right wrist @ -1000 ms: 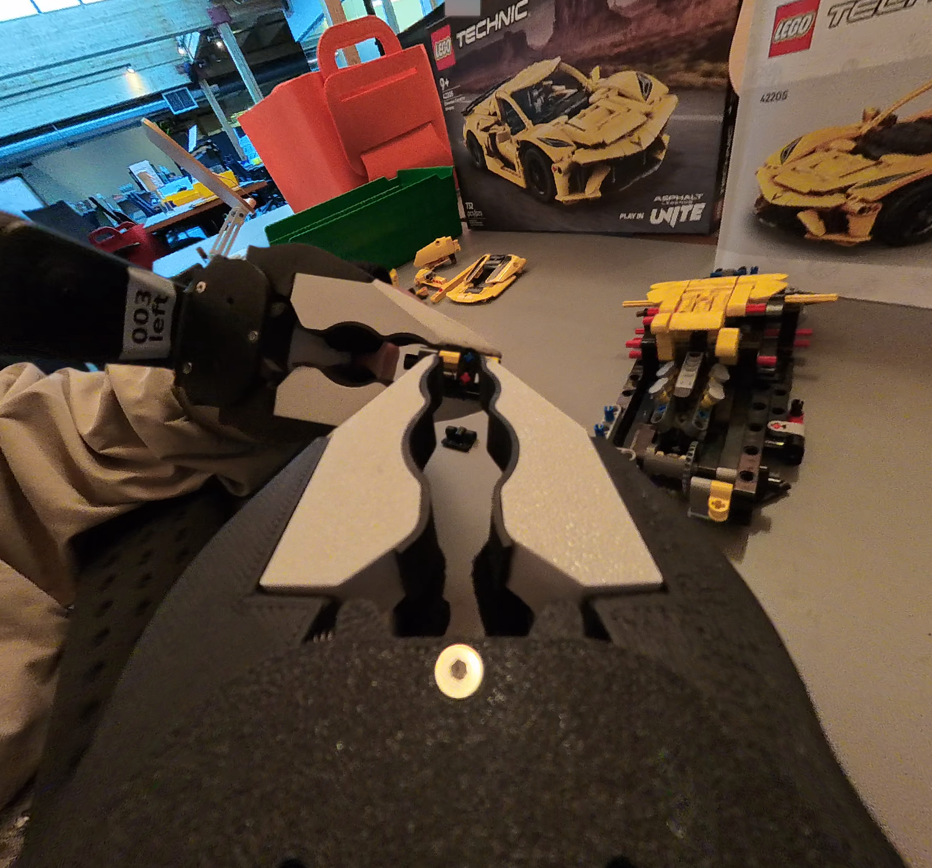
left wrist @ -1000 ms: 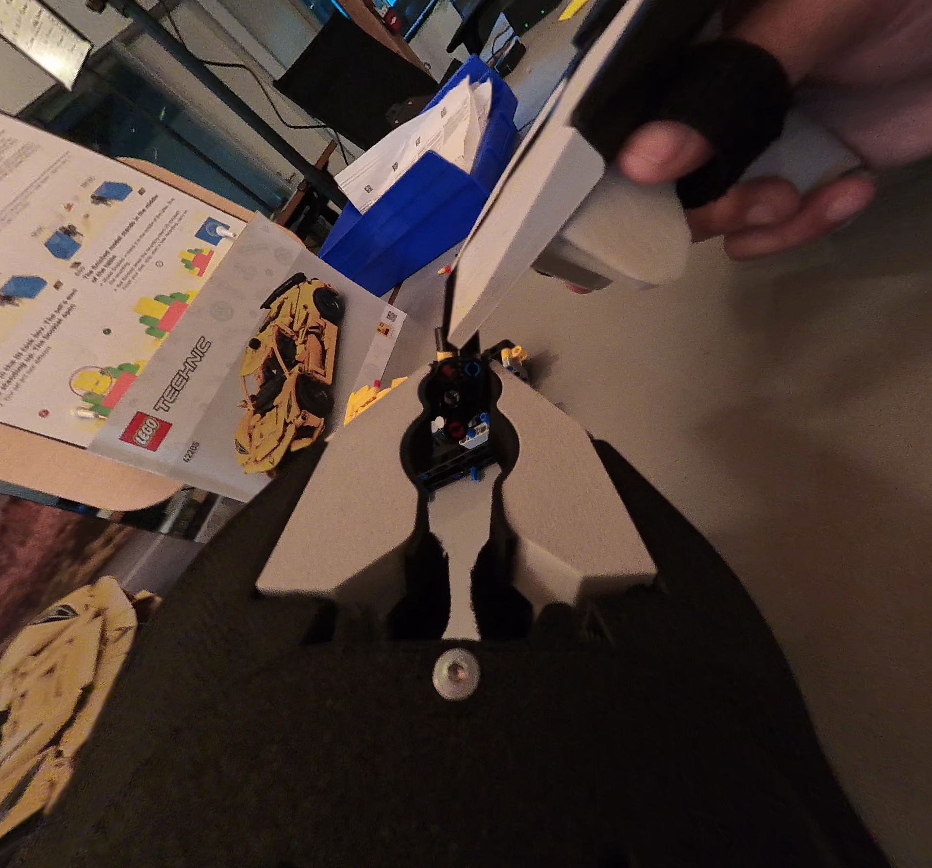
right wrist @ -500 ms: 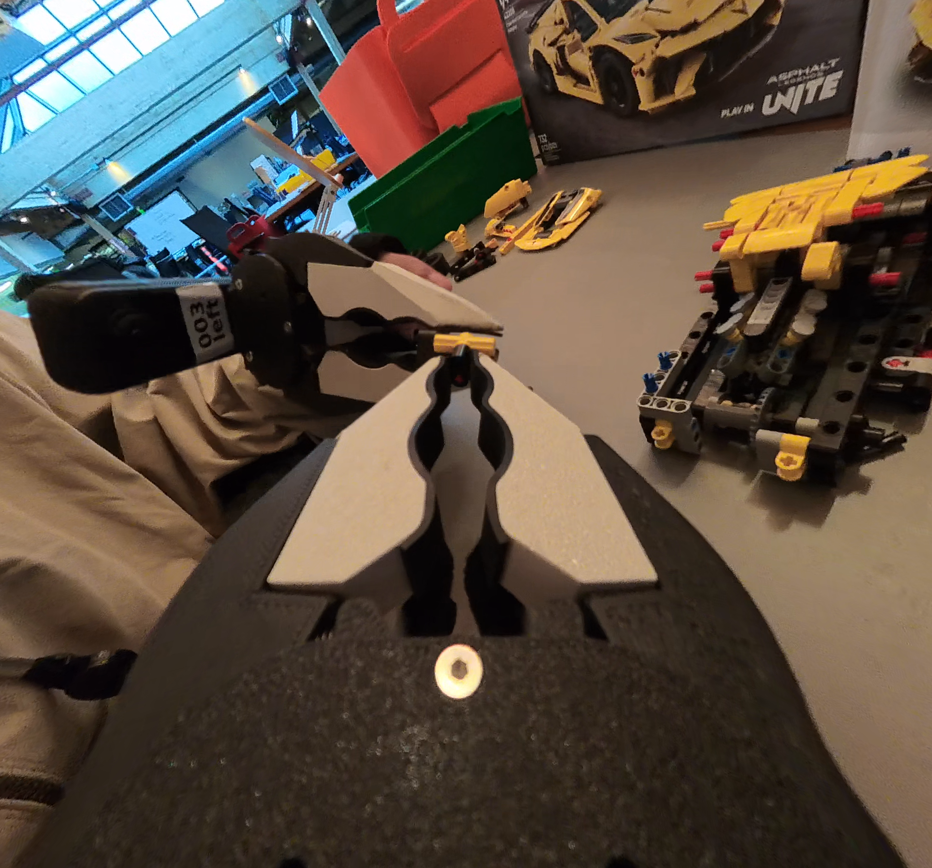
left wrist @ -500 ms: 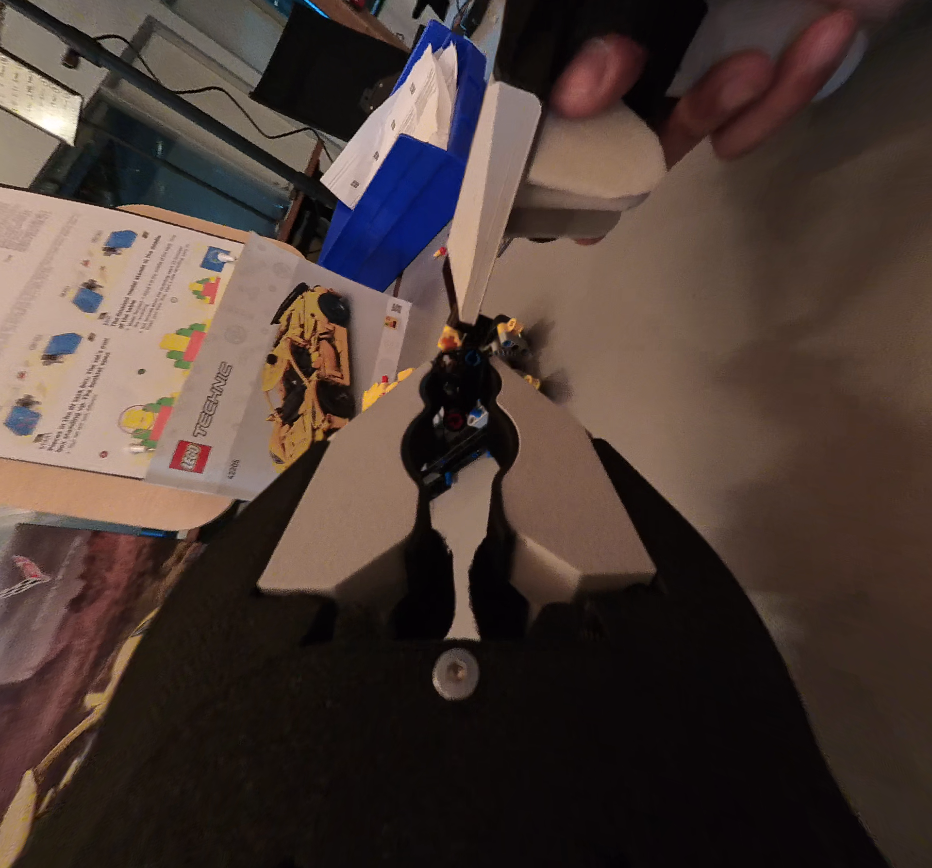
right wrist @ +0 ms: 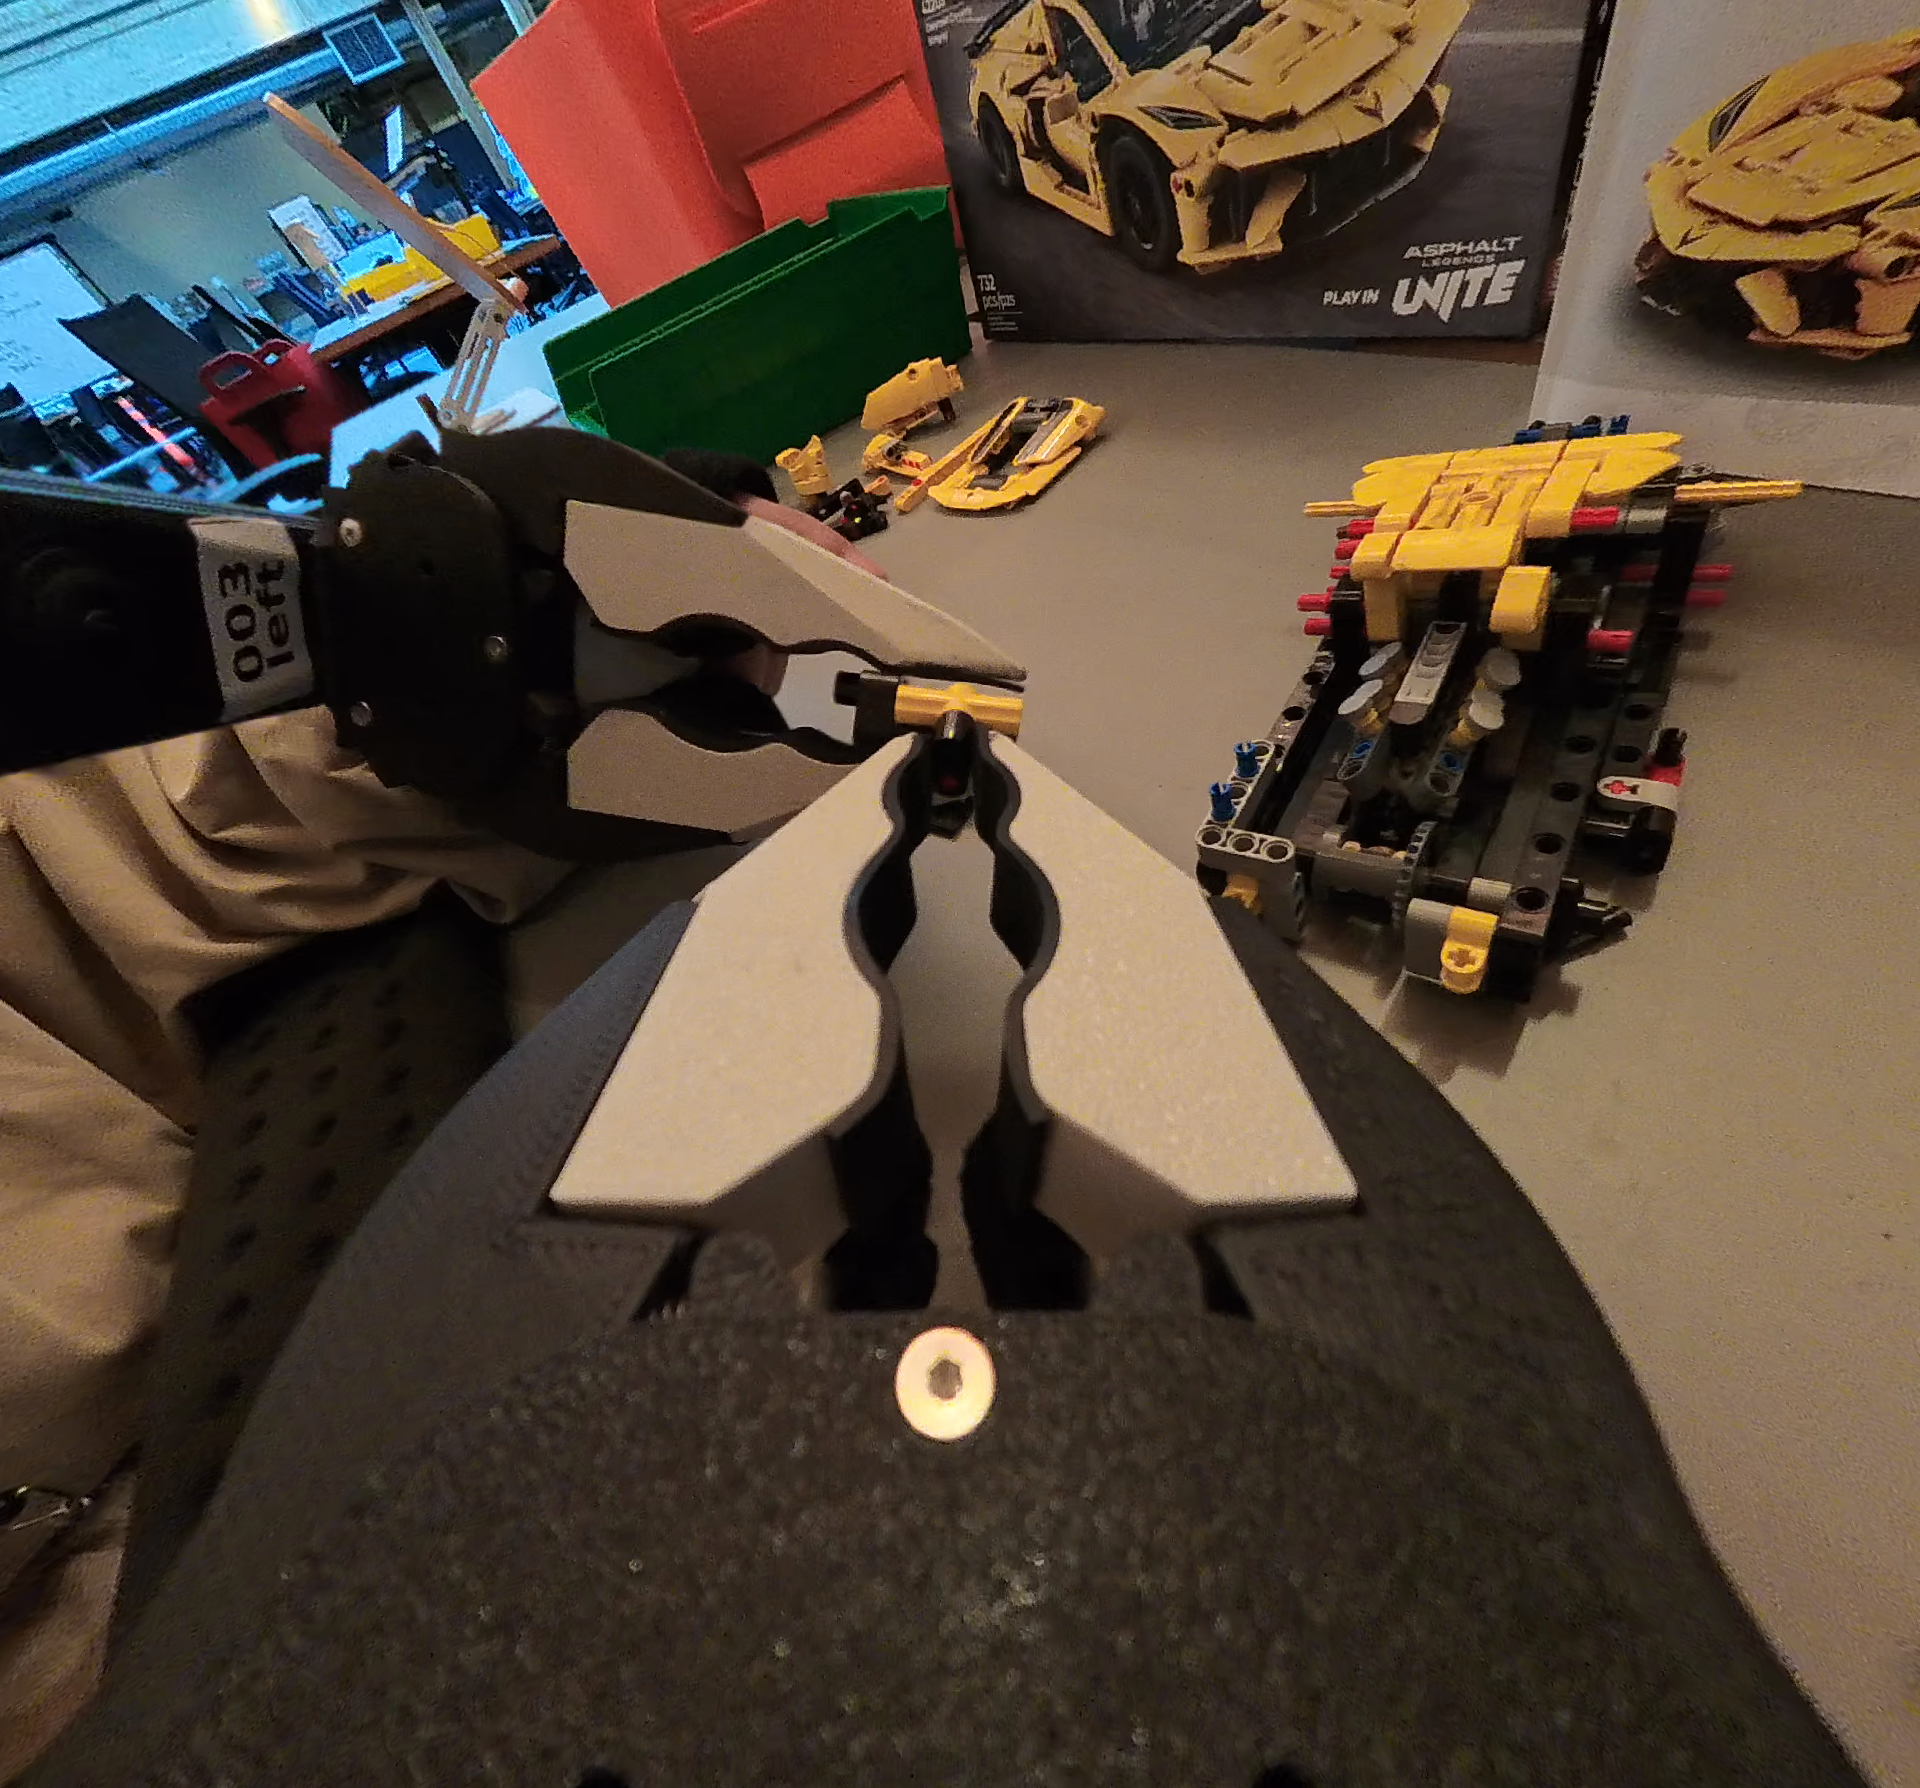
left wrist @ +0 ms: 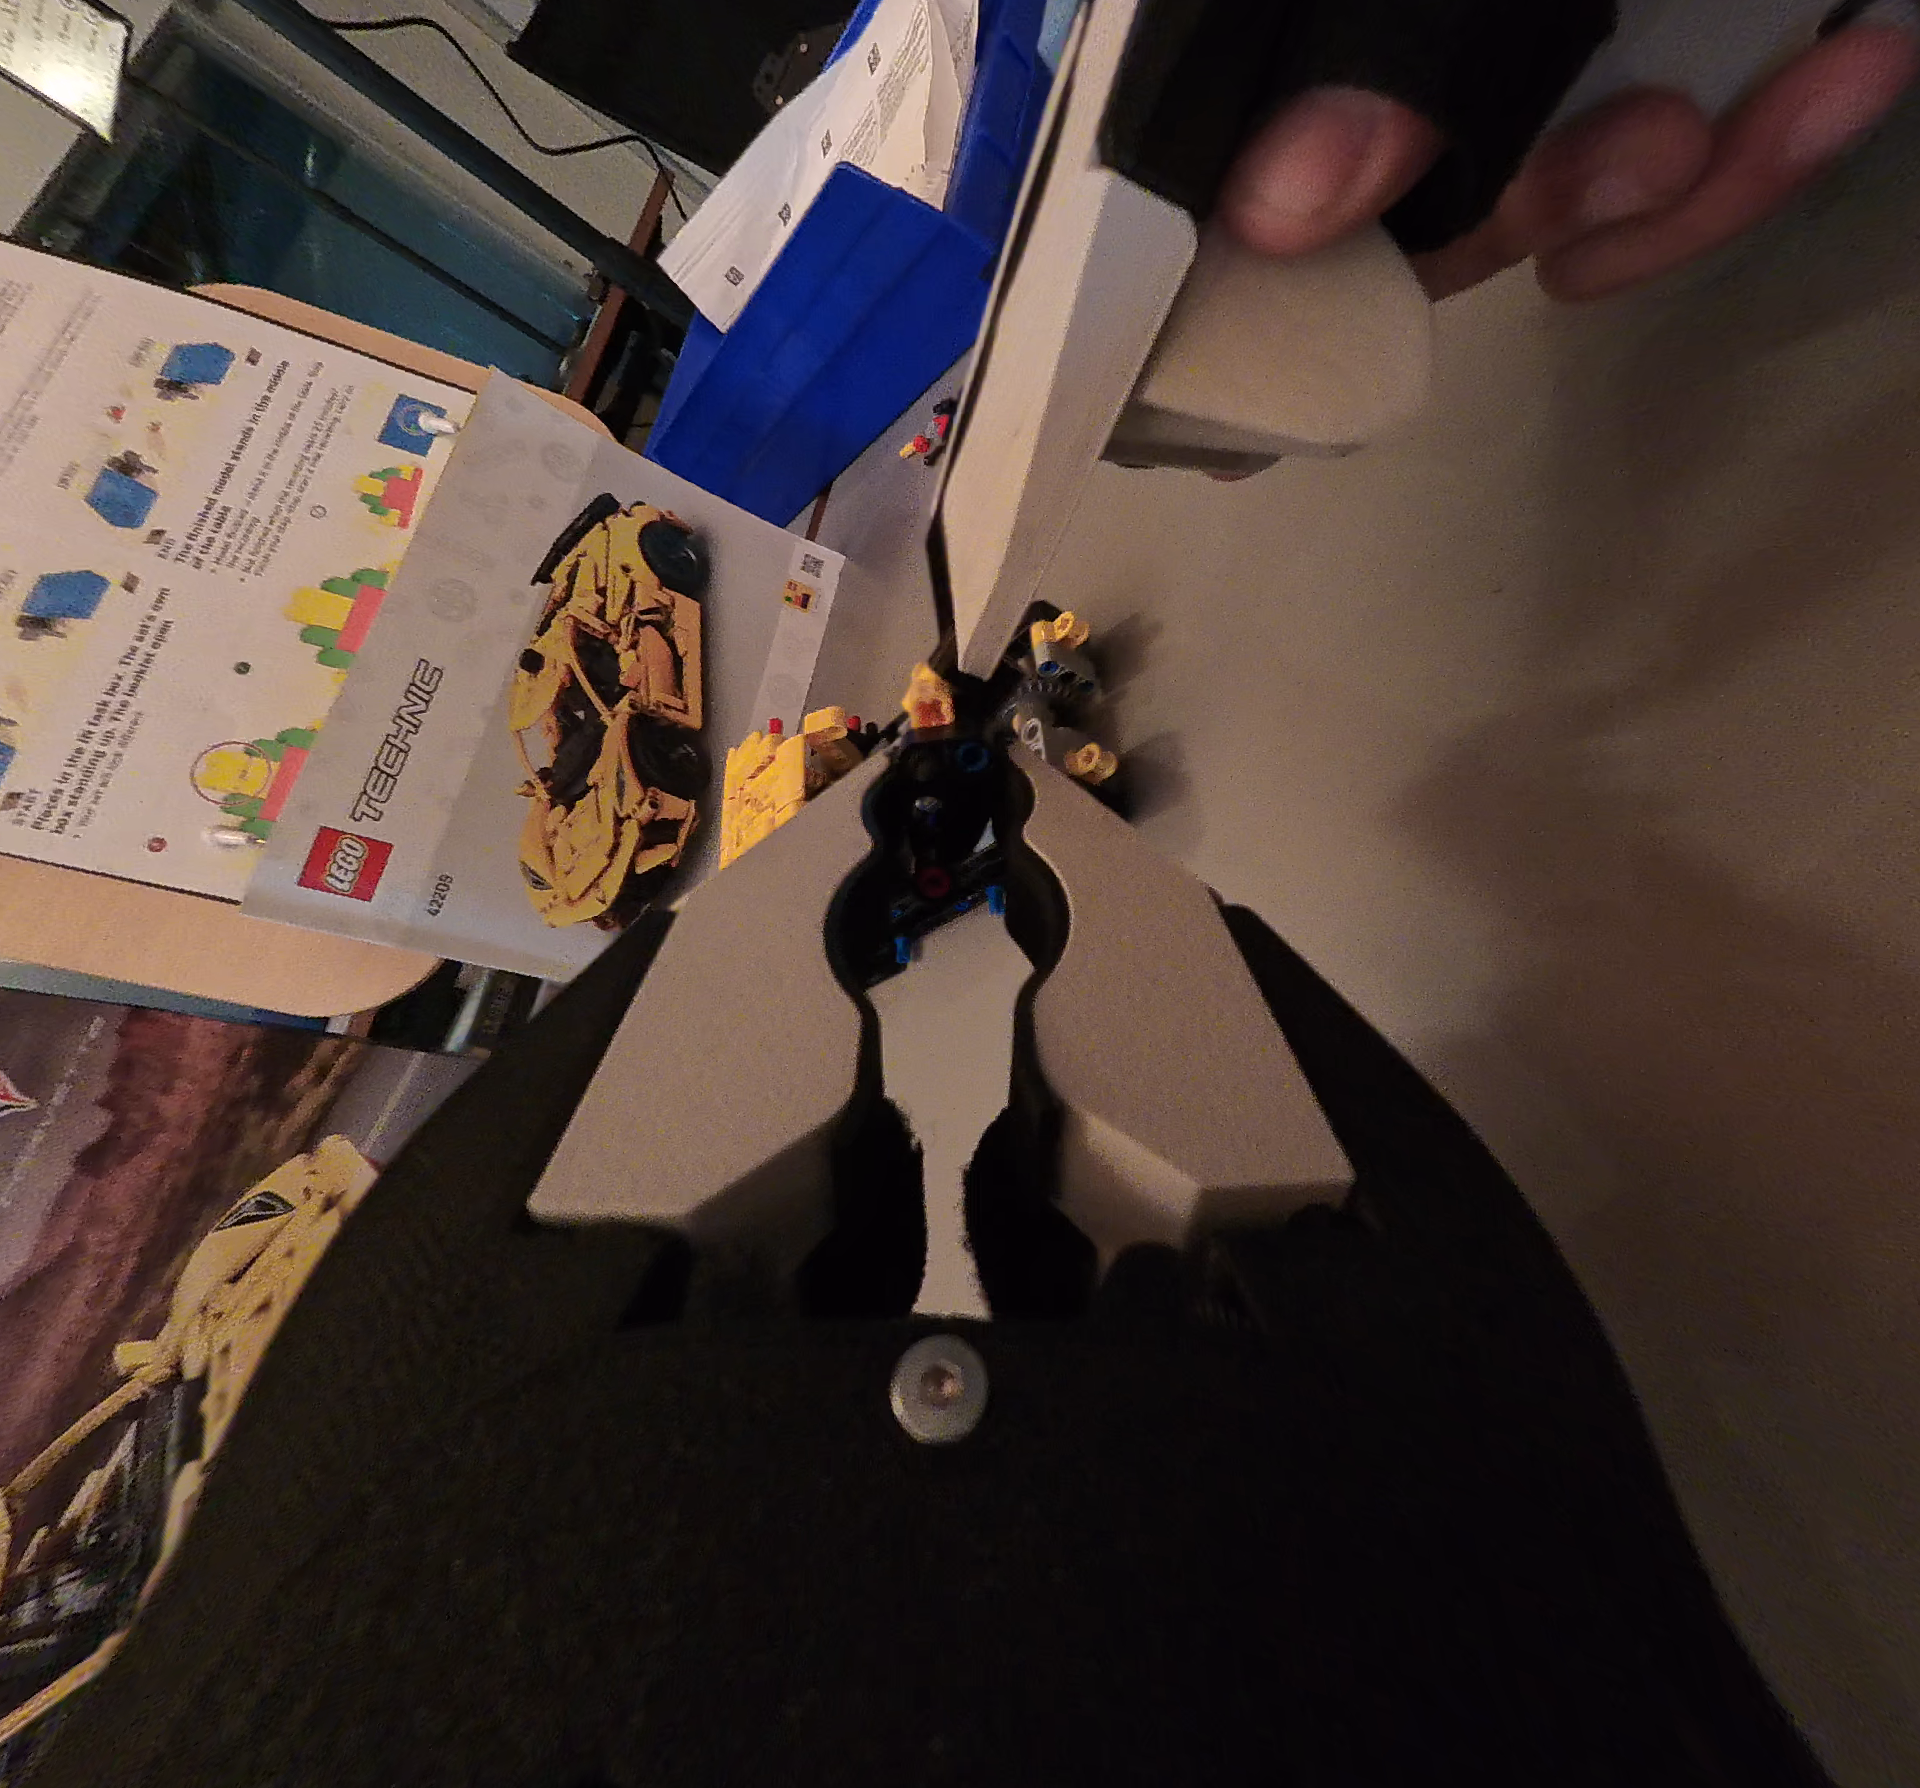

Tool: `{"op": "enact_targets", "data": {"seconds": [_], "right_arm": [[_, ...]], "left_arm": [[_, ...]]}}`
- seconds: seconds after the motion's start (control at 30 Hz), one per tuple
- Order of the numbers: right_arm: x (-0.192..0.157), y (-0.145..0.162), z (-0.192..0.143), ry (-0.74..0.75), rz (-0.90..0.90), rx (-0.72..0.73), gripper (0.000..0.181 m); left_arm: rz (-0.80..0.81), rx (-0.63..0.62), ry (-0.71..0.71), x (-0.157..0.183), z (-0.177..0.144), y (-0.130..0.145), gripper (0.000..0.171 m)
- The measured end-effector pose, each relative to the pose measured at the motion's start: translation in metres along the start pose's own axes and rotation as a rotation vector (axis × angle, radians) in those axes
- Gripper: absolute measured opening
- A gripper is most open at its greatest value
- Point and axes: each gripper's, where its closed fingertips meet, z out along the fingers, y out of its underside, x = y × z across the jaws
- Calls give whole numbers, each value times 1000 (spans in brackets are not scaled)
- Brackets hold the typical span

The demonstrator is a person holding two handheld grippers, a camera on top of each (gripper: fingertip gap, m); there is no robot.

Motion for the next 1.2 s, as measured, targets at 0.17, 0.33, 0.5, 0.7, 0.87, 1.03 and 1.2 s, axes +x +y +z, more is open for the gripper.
{"op": "enact_targets", "data": {"seconds": [0.17, 0.33, 0.5, 0.7, 0.87, 1.03, 1.2], "right_arm": [[-1, -5, -1, 33, -28, 26, 7], [-4, -11, -3, 34, -52, 63, 6], [-15, -17, -6, -61, -47, 115, 10], [-28, -35, -16, -227, 60, 227, 35], [-40, -28, -15, -446, 324, 163, 35], [-50, -26, -22, -579, 415, 132, 17], [-52, -23, -22, -588, 414, 102, 14]], "left_arm": [[-155, 8, 55, -5, -2, 0, 15], [-574, 73, 200, -7, -1, -7, 14], [-499, 180, 197, -11, -11, -17, 14], [-457, 316, 183, -19, -26, -37, 14], [-175, 333, 98, -7, -27, -43, 15], [-190, 385, 143, -1, -33, -52, 15], [-321, 326, 209, 2, -27, -47, 17]]}}
